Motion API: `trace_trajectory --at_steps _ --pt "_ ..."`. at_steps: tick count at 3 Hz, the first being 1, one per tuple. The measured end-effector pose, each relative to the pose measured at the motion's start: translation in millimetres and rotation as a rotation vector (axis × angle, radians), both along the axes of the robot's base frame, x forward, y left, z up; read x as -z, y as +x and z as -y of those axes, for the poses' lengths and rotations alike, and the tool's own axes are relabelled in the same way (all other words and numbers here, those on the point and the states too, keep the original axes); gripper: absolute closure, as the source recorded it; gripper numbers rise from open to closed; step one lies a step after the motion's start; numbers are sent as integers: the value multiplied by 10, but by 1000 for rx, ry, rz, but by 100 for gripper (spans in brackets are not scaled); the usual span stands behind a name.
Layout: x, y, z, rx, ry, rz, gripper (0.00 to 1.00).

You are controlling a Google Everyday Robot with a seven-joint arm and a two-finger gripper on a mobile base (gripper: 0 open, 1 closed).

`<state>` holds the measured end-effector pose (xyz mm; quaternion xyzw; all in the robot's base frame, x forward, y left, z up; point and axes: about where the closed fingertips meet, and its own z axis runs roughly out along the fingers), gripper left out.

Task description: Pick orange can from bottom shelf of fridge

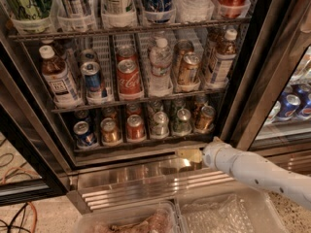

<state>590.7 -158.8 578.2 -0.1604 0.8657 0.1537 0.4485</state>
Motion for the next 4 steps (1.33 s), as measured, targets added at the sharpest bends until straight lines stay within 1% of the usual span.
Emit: trace_trajectory --at_steps 1,2,3,4 --pt "-16 90 -49 40 -1 89 0" --pt "-152 117 -84 58 -35 177 0" --pt "-193 141 -102 83 -76 210 0" --pt "-194 142 -103 85 -77 210 0"
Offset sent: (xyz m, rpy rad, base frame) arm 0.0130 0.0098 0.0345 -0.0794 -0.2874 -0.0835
